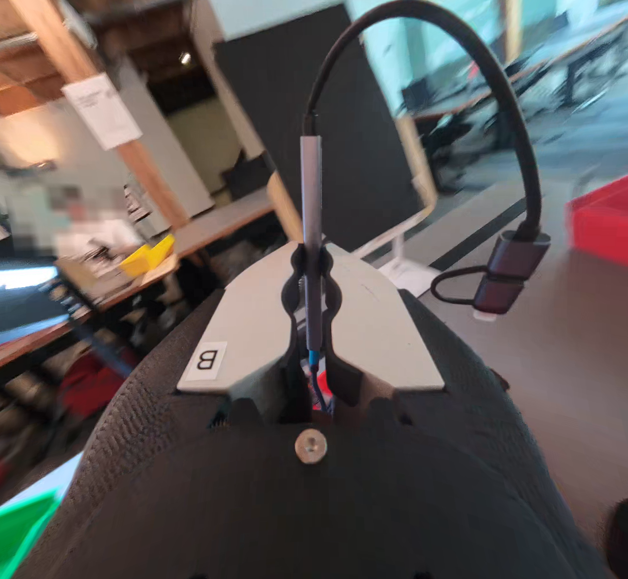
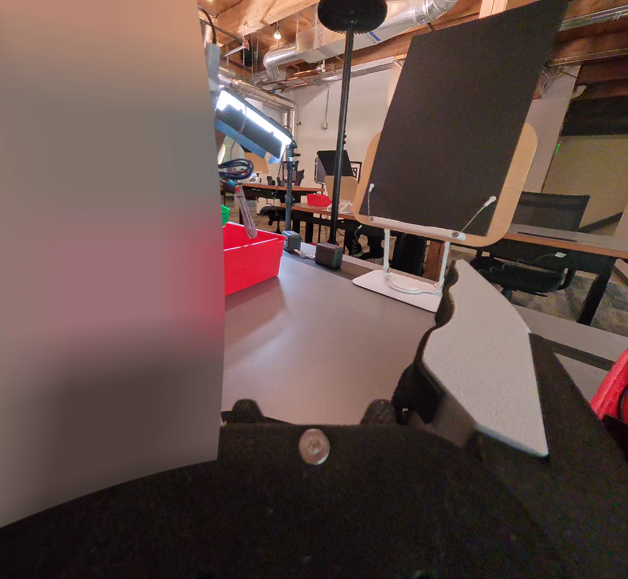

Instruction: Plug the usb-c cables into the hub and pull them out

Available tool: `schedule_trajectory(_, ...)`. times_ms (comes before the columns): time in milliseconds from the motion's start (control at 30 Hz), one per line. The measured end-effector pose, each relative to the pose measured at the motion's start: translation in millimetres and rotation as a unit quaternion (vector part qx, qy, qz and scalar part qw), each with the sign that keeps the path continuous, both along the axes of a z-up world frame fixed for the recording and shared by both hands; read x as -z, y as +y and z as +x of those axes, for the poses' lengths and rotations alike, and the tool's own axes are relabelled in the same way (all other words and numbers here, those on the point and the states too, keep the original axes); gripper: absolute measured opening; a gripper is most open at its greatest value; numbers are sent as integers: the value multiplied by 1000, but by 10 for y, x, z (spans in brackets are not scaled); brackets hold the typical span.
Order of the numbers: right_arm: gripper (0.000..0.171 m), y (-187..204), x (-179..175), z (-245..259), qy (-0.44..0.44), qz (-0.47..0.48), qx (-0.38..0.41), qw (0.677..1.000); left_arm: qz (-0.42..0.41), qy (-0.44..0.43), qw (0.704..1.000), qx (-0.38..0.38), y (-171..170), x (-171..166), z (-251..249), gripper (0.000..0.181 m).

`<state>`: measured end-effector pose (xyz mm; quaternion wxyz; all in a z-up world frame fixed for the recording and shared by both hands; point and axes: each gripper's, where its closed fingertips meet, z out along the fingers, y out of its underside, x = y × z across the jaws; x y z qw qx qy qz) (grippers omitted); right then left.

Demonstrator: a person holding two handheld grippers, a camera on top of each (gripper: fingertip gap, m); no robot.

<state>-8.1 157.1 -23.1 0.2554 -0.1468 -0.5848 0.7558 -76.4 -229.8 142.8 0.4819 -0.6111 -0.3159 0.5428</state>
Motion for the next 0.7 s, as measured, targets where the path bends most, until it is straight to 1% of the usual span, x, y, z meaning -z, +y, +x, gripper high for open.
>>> schedule_trajectory(67, 137, -13, -25, 4, 10, 1, 11, 1000, 38, 26, 996, 79, 455, -150, 166, 9)
schedule_trajectory(133, 132, -22, -67, -5, 25, 4, 31, 999, 76, 35, 985, 151, 895, -201, 346, 9)
schedule_trajectory(167, 128, -26, -107, -3, 40, 5, 43, 998, 98, 33, 976, 190, 1116, -188, 438, 9)
schedule_trajectory(233, 120, -27, -228, 0, 80, 5, 76, 994, 138, 11, 958, 252, 1518, -55, 576, 9)
schedule_trajectory(300, 113, -52, -374, 48, 130, 11, 101, 986, 171, -19, 939, 297, 1859, 177, 675, 9)
schedule_trajectory(367, 106, -119, -491, 118, 175, 30, 112, 978, 194, -58, 921, 333, 2148, 480, 741, 9)
schedule_trajectory(467, 96, -292, -527, 189, 219, 88, 106, 966, 229, -124, 893, 366, 2495, 995, 769, 9)
schedule_trajectory(500, 87, -364, -490, 203, 229, 114, 98, 962, 233, -148, 886, 372, 2594, 1178, 765, 9)
schedule_trajectory(567, 62, -531, -346, 229, 243, 168, 68, 953, 242, -194, 871, 382, 2753, 1504, 763, 9)
schedule_trajectory(600, 54, -619, -265, 221, 242, 186, 56, 951, 247, -216, 862, 388, 2818, 1636, 772, 9)
schedule_trajectory(633, 47, -699, -174, 192, 237, 206, 52, 948, 249, -234, 855, 390, 2868, 1751, 774, 9)
schedule_trajectory(700, 44, -819, 35, 94, 232, 260, 66, 935, 249, -260, 846, 394, 2926, 1912, 772, 9)
